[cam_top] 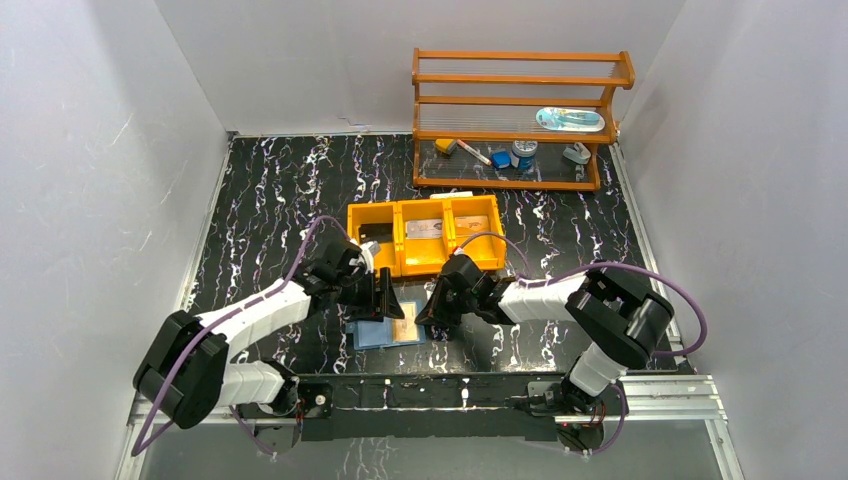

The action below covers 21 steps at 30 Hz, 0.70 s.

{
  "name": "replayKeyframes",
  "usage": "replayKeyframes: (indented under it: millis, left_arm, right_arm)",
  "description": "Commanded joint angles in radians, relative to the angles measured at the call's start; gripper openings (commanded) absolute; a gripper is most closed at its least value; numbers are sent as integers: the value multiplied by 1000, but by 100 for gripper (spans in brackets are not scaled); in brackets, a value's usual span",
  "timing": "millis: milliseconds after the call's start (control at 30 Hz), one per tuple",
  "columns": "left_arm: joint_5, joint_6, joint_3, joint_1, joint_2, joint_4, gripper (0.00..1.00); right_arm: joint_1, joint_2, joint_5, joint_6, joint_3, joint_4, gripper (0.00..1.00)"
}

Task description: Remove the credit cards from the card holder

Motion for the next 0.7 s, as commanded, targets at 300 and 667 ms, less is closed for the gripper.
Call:
replayKeyframes:
  millis: [300, 667]
  left_arm:
    - [136, -51, -34, 0, 98, 111, 55]
    - [42, -95, -117, 1, 108, 152, 44]
  right_arm:
    - [-2, 50, 46, -19, -44, -83, 3]
    - [-4, 57, 38, -14, -53, -69, 3]
